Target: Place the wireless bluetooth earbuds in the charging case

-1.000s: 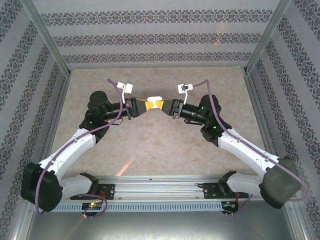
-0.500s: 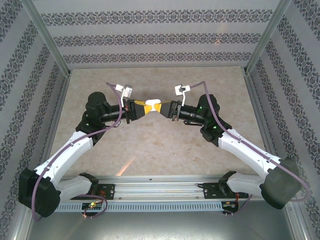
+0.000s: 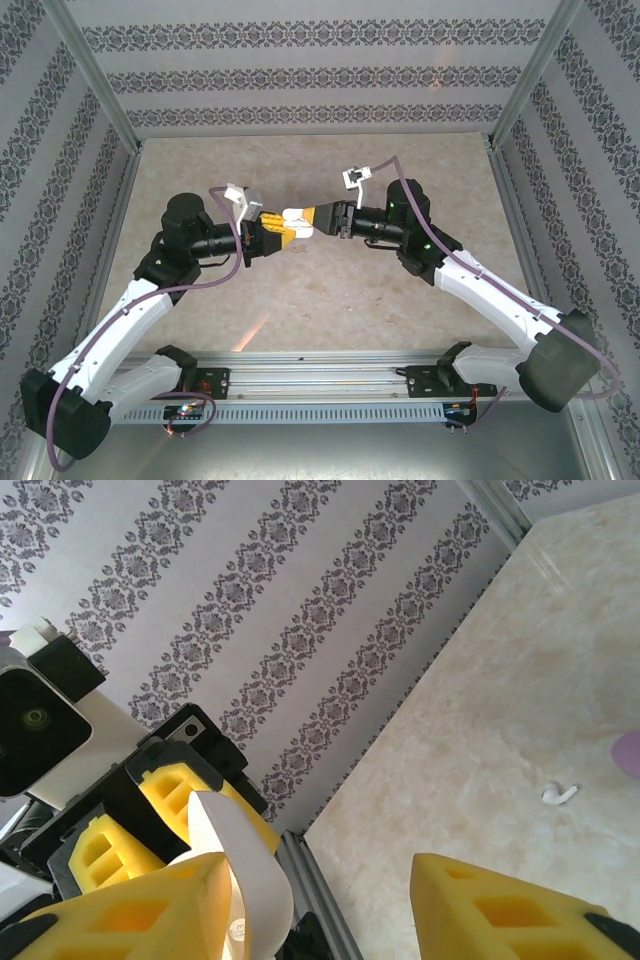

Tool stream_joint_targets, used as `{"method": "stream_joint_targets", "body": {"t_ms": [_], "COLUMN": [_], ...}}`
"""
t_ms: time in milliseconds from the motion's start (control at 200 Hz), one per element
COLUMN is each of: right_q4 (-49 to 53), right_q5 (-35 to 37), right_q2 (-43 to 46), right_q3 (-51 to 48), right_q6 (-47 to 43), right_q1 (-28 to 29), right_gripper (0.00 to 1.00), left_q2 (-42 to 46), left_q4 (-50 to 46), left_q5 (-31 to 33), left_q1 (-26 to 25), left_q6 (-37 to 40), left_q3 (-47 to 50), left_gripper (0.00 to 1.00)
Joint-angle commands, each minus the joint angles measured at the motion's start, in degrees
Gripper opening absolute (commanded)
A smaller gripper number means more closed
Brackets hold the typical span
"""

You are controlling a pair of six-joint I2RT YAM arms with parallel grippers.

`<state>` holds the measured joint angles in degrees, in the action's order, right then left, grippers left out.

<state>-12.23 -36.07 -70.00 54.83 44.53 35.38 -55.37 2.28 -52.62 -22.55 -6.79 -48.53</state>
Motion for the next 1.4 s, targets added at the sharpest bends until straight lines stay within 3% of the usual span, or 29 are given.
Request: {"method": "stream_joint_targets", "body": {"t_ms": [0, 245, 395, 525, 634, 864, 1034, 1269, 1394], "right_q4": [2.8, 5.56, 12.69, 19.93, 24.96, 28.8, 35.23, 59.66, 58.87], "right_q5": [1.57, 0.79, 6.51, 12.03, 15.78, 12.57, 10.85, 12.56, 15.5], "right_q2": [0.09, 3.88, 4.5, -0.64, -9.49, -36.83, -57.25, -83.11, -85.3], "right_q3": [2.12, 2.13, 3.2, 6.44, 11.84, 32.65, 54.61, 94.77, 96.74], "right_q6": [-1.36, -1.5, -2.57, -2.3, -2.04, -5.7, -18.44, -30.59, -32.53], "right_q1": [-0.59, -0.58, -0.57, 0.31, 2.96, 8.95, 12.79, 14.53, 15.28], "right_gripper": [0.5, 0.51, 0.51, 0.49, 0.48, 0.41, 0.42, 0.46, 0.48], "left_q2": [2.48, 6.8, 8.81, 10.86, 13.6, 21.89, 27.27, 32.14, 33.2], "left_q4": [-1.75, -8.9, -14.46, -19.57, -25.22, -33.6, -36.27, -38.56, -38.61], "left_q5": [1.93, 13.84, 22.19, 30.65, 37.22, 46.72, 47.97, 47.73, 48.09], "left_q1": [-0.48, -0.48, -0.48, -0.48, -0.48, -0.42, -0.4, -0.4, -0.34], "left_q6": [5.42, 10.37, 12.39, 12.73, 13.26, 12.83, 9.36, 7.41, 6.9], "left_q3": [0.39, 1.72, 1.56, 1.1, 0.45, 3.5, 6.56, 9.32, 10.47], "left_gripper": [0.0, 0.0, 0.0, 0.0, 0.0, 0.0, 0.0, 0.0, 0.0]}}
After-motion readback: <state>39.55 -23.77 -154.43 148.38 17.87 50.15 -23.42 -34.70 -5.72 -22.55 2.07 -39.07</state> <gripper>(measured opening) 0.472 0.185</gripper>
